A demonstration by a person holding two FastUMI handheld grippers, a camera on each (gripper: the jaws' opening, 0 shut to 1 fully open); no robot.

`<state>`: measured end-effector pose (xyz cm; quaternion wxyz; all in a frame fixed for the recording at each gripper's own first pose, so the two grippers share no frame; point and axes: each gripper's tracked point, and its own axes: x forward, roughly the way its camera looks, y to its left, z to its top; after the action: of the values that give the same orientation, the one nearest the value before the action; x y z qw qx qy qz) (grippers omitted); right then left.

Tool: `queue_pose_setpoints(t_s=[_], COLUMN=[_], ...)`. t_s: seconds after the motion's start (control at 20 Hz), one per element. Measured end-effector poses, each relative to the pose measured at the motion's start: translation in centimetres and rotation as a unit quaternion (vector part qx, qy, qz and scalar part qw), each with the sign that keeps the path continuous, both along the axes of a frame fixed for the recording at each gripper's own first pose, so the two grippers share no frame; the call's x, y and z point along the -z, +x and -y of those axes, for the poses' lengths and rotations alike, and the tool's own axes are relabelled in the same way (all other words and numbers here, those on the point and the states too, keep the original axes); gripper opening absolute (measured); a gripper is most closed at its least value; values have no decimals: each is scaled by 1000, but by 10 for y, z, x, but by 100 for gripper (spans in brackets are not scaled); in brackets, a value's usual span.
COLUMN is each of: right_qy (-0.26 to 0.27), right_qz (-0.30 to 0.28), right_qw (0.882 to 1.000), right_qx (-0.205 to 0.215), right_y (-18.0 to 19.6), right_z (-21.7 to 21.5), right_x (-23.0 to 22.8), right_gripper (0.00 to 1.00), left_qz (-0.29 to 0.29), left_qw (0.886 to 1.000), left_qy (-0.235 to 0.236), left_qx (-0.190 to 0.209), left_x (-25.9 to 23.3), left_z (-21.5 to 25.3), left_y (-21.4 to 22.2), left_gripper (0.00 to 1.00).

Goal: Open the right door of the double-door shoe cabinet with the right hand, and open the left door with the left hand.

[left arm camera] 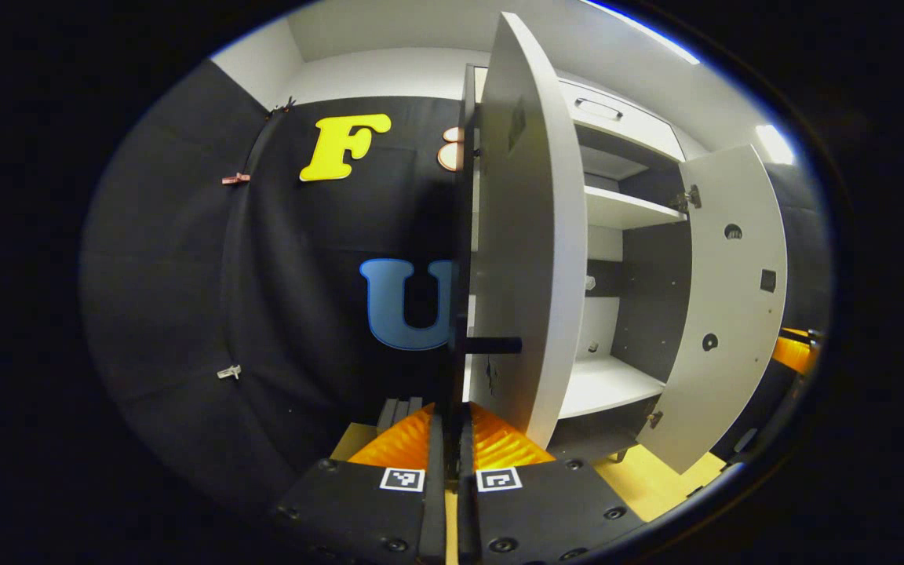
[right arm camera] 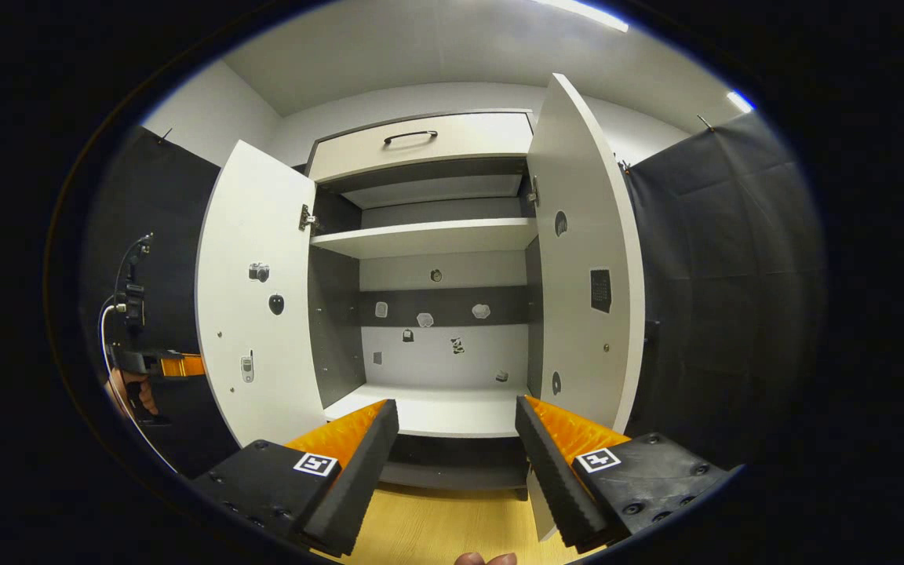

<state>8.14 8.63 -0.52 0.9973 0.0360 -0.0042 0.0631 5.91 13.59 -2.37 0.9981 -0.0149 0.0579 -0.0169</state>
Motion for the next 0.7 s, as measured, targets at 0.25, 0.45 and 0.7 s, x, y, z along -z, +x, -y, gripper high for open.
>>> queue_pose_setpoints(t_s=[0.25,0.45,0.7], right_qy=[3,3,1], right_qz=[0,-1,0], right_qw=[1000,1000,1000], right_qx=[3,4,5], right_y=[0,0,0], right_z=[2,3,4], right_x=[-2,-2,-2], right_gripper=[94,94,94], left_qz=[15,19,33], left_qw=[999,999,999], left_qy=[28,21,22], left_qx=[-28,-35,-15], left_x=[-8,-8,-18], left_z=[-1,6,30], left_y=[-23,-49,-80], left_gripper=[29,51,65])
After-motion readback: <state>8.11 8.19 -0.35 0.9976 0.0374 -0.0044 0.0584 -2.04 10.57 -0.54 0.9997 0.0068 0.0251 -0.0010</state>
